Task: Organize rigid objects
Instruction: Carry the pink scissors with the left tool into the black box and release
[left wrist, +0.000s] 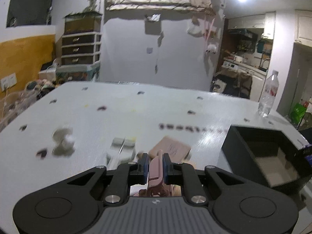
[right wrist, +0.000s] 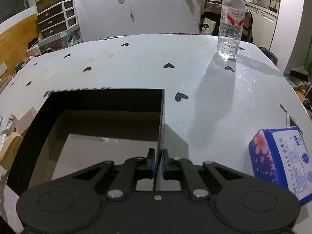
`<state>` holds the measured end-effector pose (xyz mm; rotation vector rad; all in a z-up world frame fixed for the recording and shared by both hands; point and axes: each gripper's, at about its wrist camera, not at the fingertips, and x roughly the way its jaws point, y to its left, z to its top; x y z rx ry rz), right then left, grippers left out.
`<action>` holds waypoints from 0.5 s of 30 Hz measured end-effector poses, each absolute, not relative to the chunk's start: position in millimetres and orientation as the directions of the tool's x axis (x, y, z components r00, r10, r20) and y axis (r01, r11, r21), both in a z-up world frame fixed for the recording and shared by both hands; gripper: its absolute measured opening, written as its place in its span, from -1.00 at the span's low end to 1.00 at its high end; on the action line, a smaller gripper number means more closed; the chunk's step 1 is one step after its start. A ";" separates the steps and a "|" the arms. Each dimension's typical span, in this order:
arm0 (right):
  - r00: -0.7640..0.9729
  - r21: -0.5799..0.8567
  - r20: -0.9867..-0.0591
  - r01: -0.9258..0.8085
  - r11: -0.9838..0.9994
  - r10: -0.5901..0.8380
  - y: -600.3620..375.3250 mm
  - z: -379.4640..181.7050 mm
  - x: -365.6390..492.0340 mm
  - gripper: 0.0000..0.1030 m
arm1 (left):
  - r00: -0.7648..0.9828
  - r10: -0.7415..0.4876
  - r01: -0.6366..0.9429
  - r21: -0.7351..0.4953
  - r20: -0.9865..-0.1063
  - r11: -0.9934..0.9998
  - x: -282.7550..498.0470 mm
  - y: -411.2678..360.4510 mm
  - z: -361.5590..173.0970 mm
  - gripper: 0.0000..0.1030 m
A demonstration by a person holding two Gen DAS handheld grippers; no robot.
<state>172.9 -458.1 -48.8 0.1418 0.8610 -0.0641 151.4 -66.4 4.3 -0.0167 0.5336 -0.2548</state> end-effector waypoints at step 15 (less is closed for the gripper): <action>0.663 0.160 -0.748 0.161 0.974 0.013 -463.1 -49.7 171.7 -0.87 | 0.723 -0.513 0.456 -0.239 -0.462 0.857 215.4 -193.7 55.0 -0.69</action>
